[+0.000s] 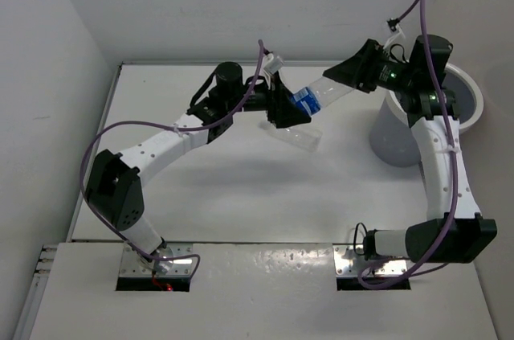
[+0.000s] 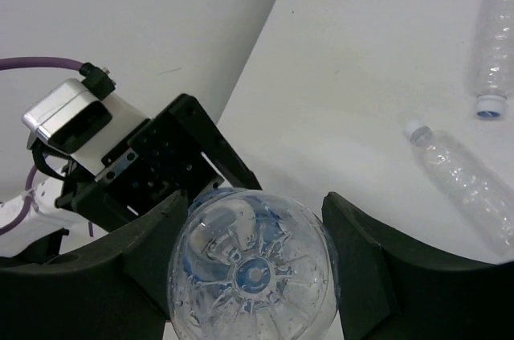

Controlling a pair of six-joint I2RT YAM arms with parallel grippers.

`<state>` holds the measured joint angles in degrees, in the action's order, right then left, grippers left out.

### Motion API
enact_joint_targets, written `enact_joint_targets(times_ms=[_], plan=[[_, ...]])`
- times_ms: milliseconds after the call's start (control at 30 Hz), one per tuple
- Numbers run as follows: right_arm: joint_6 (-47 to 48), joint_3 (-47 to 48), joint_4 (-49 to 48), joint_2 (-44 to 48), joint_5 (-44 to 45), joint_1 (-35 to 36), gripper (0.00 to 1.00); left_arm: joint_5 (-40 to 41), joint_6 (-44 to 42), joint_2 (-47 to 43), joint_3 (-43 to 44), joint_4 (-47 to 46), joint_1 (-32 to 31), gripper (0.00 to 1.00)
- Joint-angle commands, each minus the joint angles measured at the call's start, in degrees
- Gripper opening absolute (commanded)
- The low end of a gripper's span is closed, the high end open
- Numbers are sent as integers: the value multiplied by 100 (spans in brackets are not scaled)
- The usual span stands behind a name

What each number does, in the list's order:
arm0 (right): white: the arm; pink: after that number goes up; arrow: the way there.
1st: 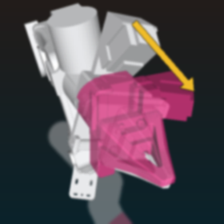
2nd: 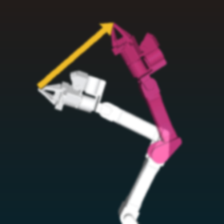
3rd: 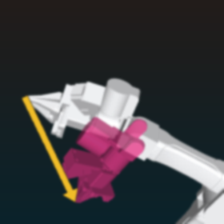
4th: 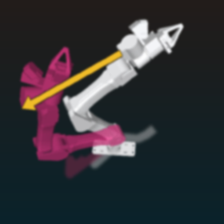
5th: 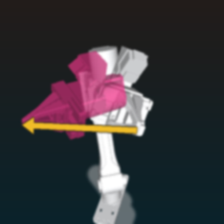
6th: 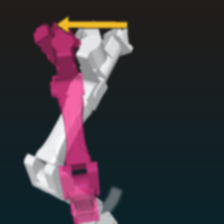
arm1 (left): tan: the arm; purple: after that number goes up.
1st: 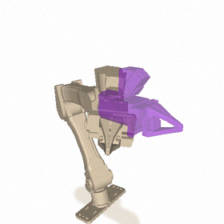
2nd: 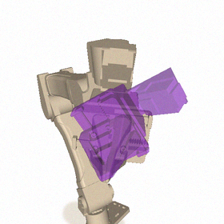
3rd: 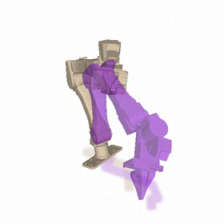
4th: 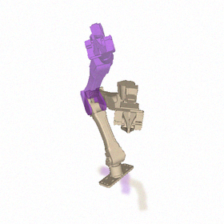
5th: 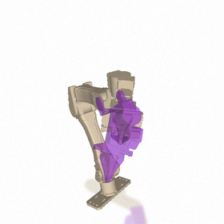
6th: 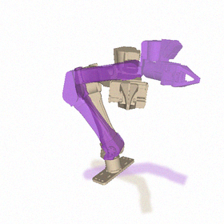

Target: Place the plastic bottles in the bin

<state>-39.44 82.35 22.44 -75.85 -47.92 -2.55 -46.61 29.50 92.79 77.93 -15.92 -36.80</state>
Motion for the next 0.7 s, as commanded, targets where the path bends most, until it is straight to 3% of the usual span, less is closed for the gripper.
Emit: enact_joint_targets(times_ms=[0, 133, 267, 333, 433, 467, 600, 667], plan=[[454, 493, 120, 194, 169, -553, 0, 135, -23, -78, 223, 81, 234, 74], [473, 738, 103, 212, 187, -958, 0, 327, -23, -77, 275, 255, 234, 100], [524, 1204, 33, 115, 204, -1564, 0, 538, -347, -77, 328, 712, 348, 100], [709, 1886, 407, -25, 440, -1992, 0, 591, -593, -130, 381, 976, 480, 100], [1648, 2871, 1040, -157, 1186, -2319, 0, 723, -988, -252, 381, 1300, 629, 100], [2512, 3223, 1165, -175, 1415, -2321, 0, 723, -1094, -253, 381, 1389, 630, 100], [4255, 3657, 1614, -202, 3011, -2286, 0, 1065, -1717, -306, 381, 1820, 683, 100], [4663, 3492, 1737, -184, 3358, -2303, 0, 1277, -1877, -236, 381, 2022, 683, 100]])
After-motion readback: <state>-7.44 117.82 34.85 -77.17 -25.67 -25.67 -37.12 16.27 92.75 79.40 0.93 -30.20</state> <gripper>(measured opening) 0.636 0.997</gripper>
